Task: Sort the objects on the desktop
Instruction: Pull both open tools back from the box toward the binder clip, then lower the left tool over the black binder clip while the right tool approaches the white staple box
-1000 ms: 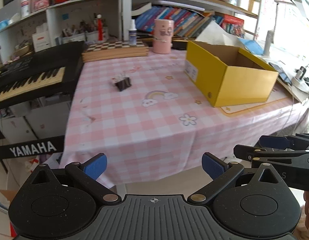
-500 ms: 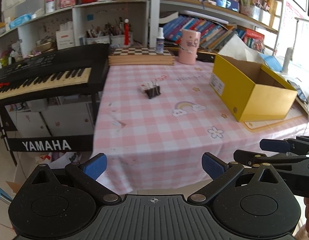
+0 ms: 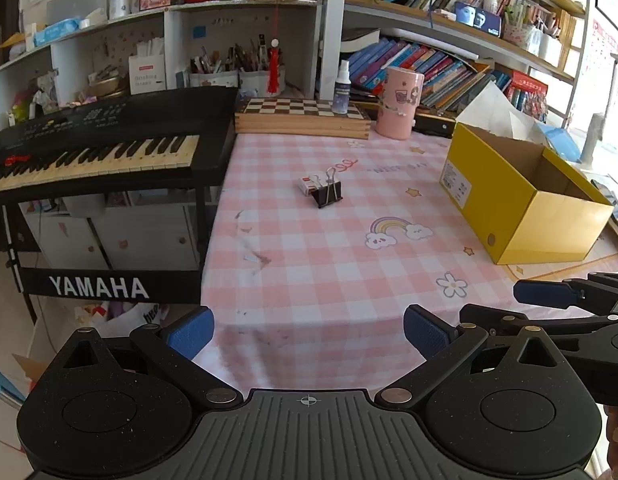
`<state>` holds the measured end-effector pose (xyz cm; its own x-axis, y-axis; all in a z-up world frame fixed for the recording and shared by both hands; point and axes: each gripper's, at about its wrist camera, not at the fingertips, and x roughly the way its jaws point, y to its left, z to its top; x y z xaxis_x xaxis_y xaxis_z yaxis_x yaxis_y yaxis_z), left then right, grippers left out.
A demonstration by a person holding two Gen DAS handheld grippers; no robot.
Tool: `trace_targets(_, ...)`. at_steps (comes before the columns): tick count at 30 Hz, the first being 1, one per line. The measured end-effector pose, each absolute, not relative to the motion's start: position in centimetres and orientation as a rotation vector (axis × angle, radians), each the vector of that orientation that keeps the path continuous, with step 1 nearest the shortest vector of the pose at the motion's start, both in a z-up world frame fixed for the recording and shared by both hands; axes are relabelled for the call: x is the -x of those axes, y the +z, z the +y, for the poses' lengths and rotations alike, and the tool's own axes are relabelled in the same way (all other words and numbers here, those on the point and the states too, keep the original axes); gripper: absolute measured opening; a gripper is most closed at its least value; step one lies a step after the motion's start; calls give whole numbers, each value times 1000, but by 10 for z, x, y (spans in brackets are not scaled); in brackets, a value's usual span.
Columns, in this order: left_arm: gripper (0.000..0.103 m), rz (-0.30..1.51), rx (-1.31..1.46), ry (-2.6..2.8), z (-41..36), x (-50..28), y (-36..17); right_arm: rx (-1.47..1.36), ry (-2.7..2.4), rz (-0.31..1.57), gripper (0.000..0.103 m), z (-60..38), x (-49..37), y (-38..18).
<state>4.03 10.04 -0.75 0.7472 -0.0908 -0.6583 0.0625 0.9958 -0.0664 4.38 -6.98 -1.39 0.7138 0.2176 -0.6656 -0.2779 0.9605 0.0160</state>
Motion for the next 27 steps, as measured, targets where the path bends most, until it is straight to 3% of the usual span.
trace_targets(27, 100, 750, 66, 16, 81, -169, -19, 94, 347, 749, 56, -87, -197, -23)
